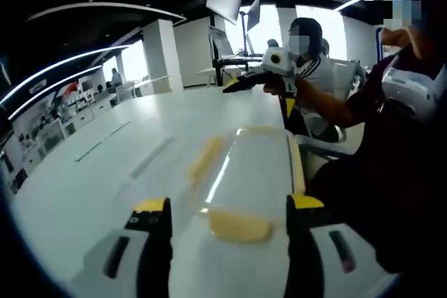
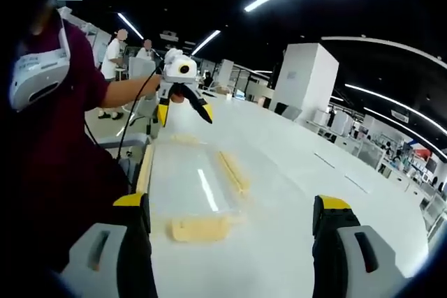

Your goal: Snap each plastic latch of the storage box into its locked position after aligning the lid with the box until every specified latch is closed and the lid sits flush.

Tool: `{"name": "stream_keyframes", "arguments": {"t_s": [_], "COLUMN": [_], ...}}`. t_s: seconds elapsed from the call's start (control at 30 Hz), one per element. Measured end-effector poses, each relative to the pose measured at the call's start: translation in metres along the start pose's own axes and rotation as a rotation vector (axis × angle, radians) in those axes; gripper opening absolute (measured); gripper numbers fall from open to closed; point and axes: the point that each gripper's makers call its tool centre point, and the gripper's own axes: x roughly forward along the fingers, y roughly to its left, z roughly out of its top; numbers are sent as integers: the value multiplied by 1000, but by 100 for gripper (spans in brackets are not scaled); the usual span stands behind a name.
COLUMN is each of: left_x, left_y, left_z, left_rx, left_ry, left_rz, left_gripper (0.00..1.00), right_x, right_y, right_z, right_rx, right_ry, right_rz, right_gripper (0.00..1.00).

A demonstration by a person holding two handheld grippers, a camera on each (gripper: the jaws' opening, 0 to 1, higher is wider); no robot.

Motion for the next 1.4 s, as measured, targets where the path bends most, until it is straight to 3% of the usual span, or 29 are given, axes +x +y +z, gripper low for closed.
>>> {"name": "stream_keyframes", "arguments": {"t_s": [0.63, 1.4], "left_x": [4, 12], "left_y": [-1, -7], "left_z": [-17, -31], "left_rx": [-18, -22], "left_ry": [74, 154], "left_rz": [-71, -158], "left_gripper": [67, 62], "right_x": [9, 5], "right_y": [12, 32], "right_z": [-13, -35], "right_rx": [-15, 12], "right_ry": [121, 213], "right_rz": [126, 264], "right_gripper": [95, 78]}}
